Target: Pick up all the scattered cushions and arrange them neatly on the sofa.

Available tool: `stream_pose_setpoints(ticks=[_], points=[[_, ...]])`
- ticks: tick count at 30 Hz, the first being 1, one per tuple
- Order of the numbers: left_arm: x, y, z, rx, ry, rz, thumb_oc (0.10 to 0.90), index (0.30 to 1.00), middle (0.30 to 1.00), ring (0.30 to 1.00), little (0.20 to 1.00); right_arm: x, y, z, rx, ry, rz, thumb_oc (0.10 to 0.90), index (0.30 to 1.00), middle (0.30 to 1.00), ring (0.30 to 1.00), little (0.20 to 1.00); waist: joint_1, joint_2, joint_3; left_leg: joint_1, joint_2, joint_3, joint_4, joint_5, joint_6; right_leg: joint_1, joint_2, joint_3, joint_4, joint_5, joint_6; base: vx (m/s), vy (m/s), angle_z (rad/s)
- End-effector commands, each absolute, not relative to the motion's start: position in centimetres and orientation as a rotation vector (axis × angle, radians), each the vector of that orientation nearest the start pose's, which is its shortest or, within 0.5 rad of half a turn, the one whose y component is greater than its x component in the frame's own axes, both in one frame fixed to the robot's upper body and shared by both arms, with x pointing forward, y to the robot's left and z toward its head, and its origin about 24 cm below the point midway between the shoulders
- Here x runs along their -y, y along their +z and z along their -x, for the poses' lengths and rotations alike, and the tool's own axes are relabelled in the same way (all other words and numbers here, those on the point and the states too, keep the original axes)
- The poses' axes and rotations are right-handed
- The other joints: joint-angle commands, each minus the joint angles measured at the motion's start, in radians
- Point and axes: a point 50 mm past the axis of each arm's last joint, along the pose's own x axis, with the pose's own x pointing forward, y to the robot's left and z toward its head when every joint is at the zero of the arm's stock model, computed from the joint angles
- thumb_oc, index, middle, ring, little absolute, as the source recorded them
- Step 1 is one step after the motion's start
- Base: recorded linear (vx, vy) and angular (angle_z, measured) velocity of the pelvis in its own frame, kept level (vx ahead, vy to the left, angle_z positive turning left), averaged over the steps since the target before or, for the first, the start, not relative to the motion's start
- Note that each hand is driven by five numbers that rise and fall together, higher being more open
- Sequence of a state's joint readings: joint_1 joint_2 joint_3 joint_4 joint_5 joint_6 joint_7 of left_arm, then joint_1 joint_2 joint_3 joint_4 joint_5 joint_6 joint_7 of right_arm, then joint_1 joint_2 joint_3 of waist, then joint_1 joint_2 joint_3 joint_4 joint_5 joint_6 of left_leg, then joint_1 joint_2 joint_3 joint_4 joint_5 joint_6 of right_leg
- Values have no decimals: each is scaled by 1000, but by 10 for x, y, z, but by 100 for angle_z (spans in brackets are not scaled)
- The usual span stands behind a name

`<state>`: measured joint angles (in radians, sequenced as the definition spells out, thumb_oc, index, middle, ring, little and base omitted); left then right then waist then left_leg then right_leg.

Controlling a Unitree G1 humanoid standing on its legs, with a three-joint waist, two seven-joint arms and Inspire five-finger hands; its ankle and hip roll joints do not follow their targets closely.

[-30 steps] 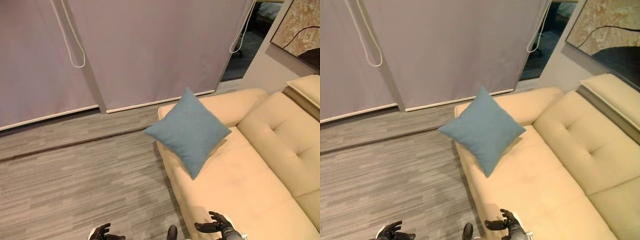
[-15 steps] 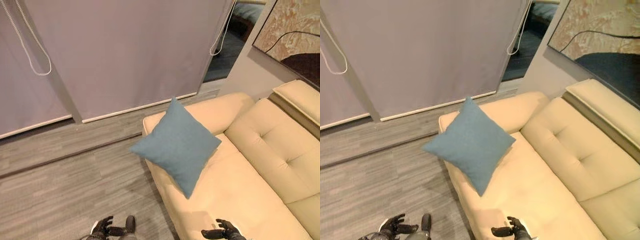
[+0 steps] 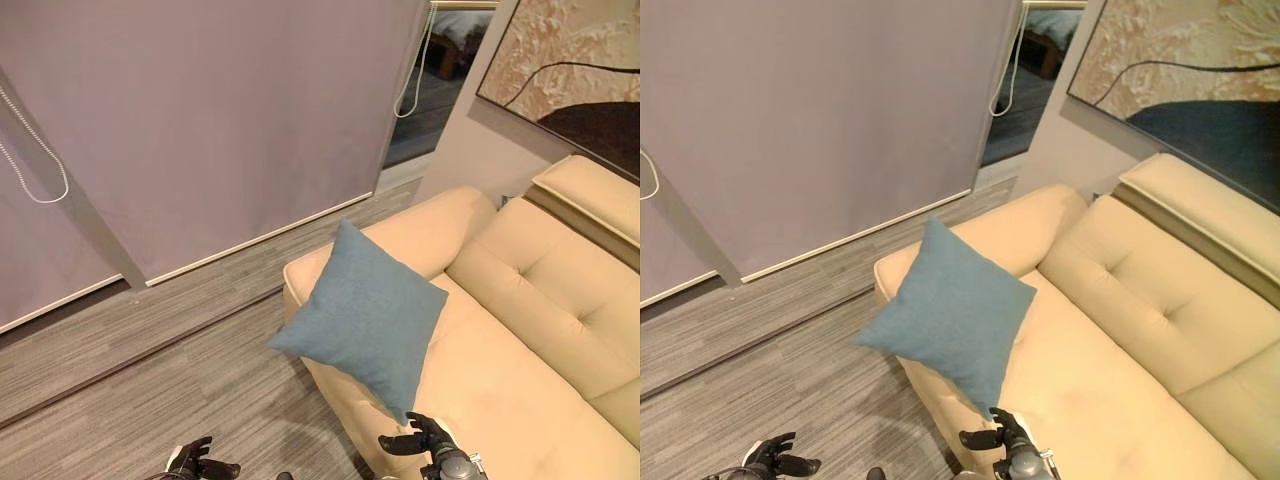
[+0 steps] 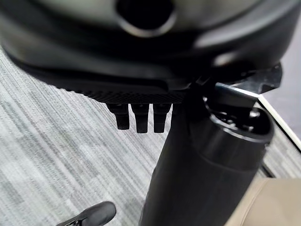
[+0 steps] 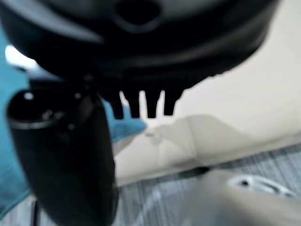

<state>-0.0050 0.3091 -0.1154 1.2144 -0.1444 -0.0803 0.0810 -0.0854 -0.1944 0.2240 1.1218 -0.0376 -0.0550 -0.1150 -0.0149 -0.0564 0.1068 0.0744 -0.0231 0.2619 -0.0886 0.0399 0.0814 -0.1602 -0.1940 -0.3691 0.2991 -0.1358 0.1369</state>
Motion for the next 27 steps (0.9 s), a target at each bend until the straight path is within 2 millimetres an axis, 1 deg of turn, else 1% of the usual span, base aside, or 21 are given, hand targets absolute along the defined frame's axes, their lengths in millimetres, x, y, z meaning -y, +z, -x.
stream_pose_setpoints(ticks=[1, 2, 3, 4, 5, 6, 7, 8, 10, 11, 12, 14, 16, 18, 19, 22, 23, 25, 26, 27], points=[[-272, -143, -110, -1065, 256, -292, 800, 900, 900, 900, 900, 232, -132, -164, -899, -40, 488, 800, 900, 900, 900, 900, -6, -28, 5, -41, 0, -123, 127, -141, -63, 73, 70, 66, -133, 117, -10, 96, -100, -10], [-269, -144, -110, -1060, 236, -295, 800, 900, 900, 900, 900, 237, -133, -159, -912, -57, 488, 800, 900, 900, 900, 900, -4, -39, -2, -43, -8, -118, 161, -159, -68, 100, 82, 87, -172, 116, -18, 94, -106, 12], [-268, -144, -109, -1062, 226, -298, 800, 900, 900, 900, 900, 239, -133, -157, -914, -67, 486, 800, 900, 900, 900, 900, -8, -42, -7, -48, -8, -112, 174, -163, -77, 120, 92, 88, -199, 110, -24, 71, -76, 29], [-268, -144, -109, -1062, 225, -298, 800, 900, 900, 900, 900, 239, -133, -157, -915, -67, 486, 800, 900, 900, 900, 900, -8, -41, -6, -48, -7, -112, 175, -164, -77, 122, 93, 87, -202, 111, -24, 40, -81, 31], [-265, -145, -110, -1060, 210, -301, 800, 900, 900, 900, 900, 242, -133, -155, -919, -83, 476, 800, 900, 900, 900, 900, -11, -53, -8, -69, -2, -104, 239, -172, -103, 153, 103, 100, -239, 106, -37, 23, -56, 25], [-265, -145, -110, -1060, 210, -301, 800, 900, 900, 900, 900, 242, -133, -154, -919, -83, 475, 800, 900, 900, 900, 900, -13, -52, -10, -74, -1, -105, 245, -175, -103, 152, 103, 99, -240, 107, -37, -16, -77, 19], [-264, -144, -115, -1049, 203, -301, 800, 900, 900, 900, 900, 244, -133, -154, -922, -87, 479, 800, 900, 900, 900, 900, -7, -59, 3, -118, 15, -109, 344, -160, -126, 168, 104, 106, -257, 105, -53, -55, -19, 17], [-263, -143, -117, -1041, 202, -297, 800, 900, 900, 900, 900, 244, -132, -156, -919, -86, 480, 800, 900, 900, 900, 900, -1, -58, 10, -131, 18, -128, 372, -156, -132, 174, 112, 115, -260, 101, -60, -57, -7, 8], [-260, -144, -117, -1043, 205, -280, 800, 900, 900, 900, 900, 246, -131, -157, -919, -88, 488, 800, 900, 900, 900, 900, 2, -57, 8, -138, 30, -155, 342, -171, -130, 178, 115, 133, -265, 93, -62, 16, 60, -11], [-260, -145, -115, -1053, 207, -282, 800, 900, 900, 900, 900, 247, -131, -158, -916, -97, 483, 800, 900, 900, 900, 900, 7, -59, 1, -144, 44, -189, 299, -158, -132, 181, 117, 152, -269, 90, -59, 47, 71, -14], [-260, -145, -115, -1053, 207, -282, 800, 900, 900, 900, 900, 247, -131, -158, -916, -97, 483, 800, 900, 900, 900, 900, 7, -60, 2, -143, 43, -189, 298, -158, -132, 182, 117, 153, -269, 90, -59, 67, 83, -22], [-260, -145, -114, -1052, 208, -279, 800, 900, 900, 900, 900, 248, -129, -160, -904, -113, 469, 800, 900, 900, 900, 900, 12, -58, 1, -164, 58, -242, 258, -123, -140, 185, 120, 171, -269, 85, -58, 58, 76, -37], [-260, -145, -114, -1050, 219, -263, 800, 900, 900, 900, 900, 250, -126, -163, -884, -133, 451, 800, 900, 900, 900, 900, 13, -49, 4, -164, 69, -285, 227, -101, -147, 186, 123, 192, -263, 77, -60, 49, 122, -31], [-258, -148, -109, -1069, 214, -261, 800, 900, 900, 900, 900, 252, -125, -164, -877, -144, 434, 800, 900, 900, 900, 900, 6, -33, -11, -118, 80, -284, 148, -93, -144, 195, 126, 200, -266, 74, -53, 97, 150, -40], [-258, -148, -106, -1079, 210, -265, 800, 900, 900, 900, 900, 252, -124, -164, -869, -155, 423, 800, 900, 900, 900, 900, 0, -29, -21, -102, 79, -278, 131, -89, -143, 194, 122, 203, -264, 76, -49, 115, 158, -44], [-259, -149, -103, -1085, 209, -269, 800, 900, 900, 900, 900, 253, -120, -170, -843, -190, 384, 800, 900, 900, 900, 900, -2, -19, -27, -73, 58, -265, 106, -92, -129, 188, 106, 227, -252, 85, -37, 88, 195, -47], [-262, -148, -102, -1086, 220, -273, 800, 900, 900, 900, 900, 256, -115, -178, -810, -219, 360, 800, 900, 900, 900, 900, -2, -12, -27, -61, 48, -247, 93, -95, -118, 184, 92, 237, -248, 92, -25, 66, 200, -38], [-266, -147, -100, -1090, 231, -280, 800, 900, 900, 900, 900, 258, -109, -186, -773, -241, 337, 800, 900, 900, 900, 900, 0, -7, -26, -52, 40, -232, 76, -94, -112, 180, 82, 247, -250, 102, -15, 19, 155, -20], [-268, -148, -96, -1102, 235, -288, 800, 900, 900, 900, 900, 260, -102, -194, -735, -256, 325, 800, 900, 900, 900, 900, 0, -1, -25, -45, 32, -219, 60, -94, -105, 171, 73, 257, -259, 115, -3, -4, 139, -34], [-268, -148, -94, -1105, 239, -289, 800, 900, 900, 900, 900, 260, -100, -197, -720, -260, 321, 800, 900, 900, 900, 900, 0, 3, -24, -42, 28, -211, 52, -93, -103, 168, 68, 261, -266, 122, 2, -16, 176, -43]])
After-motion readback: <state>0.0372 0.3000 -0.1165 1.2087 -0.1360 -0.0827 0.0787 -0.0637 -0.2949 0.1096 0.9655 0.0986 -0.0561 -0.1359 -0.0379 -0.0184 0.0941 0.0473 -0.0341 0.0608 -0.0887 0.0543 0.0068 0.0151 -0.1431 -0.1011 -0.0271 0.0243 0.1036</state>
